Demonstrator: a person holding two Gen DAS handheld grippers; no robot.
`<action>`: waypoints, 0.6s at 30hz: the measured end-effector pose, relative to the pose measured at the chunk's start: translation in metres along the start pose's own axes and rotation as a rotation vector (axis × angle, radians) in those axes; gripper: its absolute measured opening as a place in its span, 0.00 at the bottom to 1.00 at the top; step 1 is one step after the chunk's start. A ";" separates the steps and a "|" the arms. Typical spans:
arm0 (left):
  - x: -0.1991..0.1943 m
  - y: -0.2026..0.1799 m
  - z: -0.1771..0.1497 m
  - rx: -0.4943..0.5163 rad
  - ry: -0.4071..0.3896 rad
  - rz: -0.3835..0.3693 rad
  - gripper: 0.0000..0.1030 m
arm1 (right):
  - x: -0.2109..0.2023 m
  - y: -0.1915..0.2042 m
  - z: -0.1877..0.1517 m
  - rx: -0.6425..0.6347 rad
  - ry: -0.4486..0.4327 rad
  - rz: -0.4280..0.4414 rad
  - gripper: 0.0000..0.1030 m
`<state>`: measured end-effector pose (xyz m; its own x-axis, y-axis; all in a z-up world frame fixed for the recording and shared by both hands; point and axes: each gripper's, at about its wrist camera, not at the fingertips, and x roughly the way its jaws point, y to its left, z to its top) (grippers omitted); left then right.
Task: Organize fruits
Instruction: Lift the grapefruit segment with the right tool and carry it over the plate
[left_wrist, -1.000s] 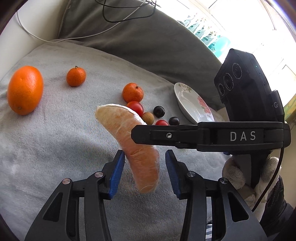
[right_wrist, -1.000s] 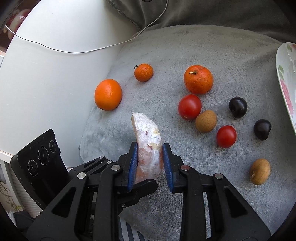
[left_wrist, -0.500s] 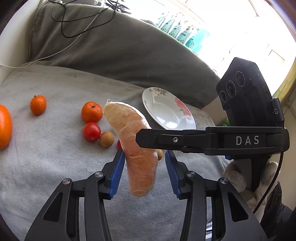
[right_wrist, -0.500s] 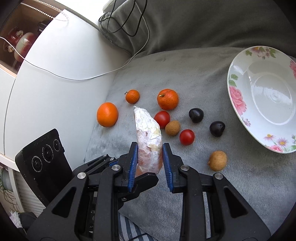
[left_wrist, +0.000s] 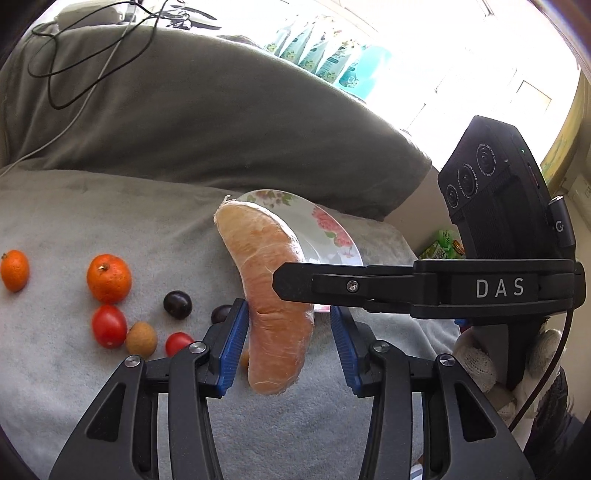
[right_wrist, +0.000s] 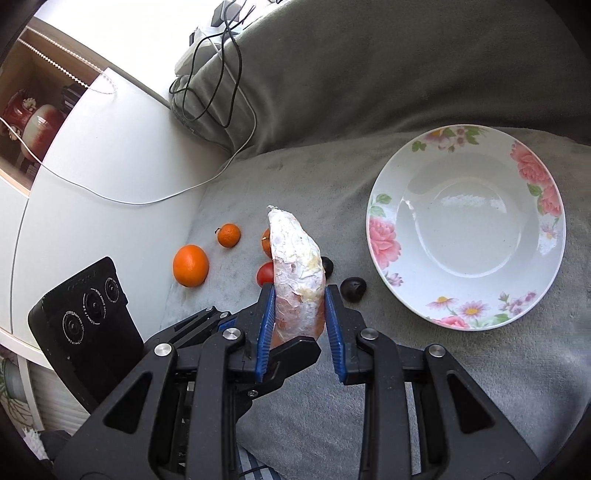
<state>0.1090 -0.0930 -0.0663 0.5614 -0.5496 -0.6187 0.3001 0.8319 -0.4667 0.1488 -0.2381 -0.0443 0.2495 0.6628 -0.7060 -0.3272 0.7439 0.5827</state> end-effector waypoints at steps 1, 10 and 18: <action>0.002 0.000 0.001 0.002 0.002 -0.001 0.42 | -0.001 -0.004 0.002 0.007 -0.002 -0.001 0.27; 0.021 -0.002 0.008 -0.007 0.025 -0.025 0.42 | -0.003 -0.036 0.011 0.049 -0.002 -0.018 0.27; 0.035 -0.010 0.018 0.007 0.041 -0.027 0.42 | -0.005 -0.057 0.017 0.085 -0.016 -0.025 0.27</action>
<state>0.1398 -0.1192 -0.0716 0.5210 -0.5740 -0.6317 0.3202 0.8175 -0.4787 0.1814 -0.2825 -0.0669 0.2713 0.6446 -0.7147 -0.2426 0.7644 0.5974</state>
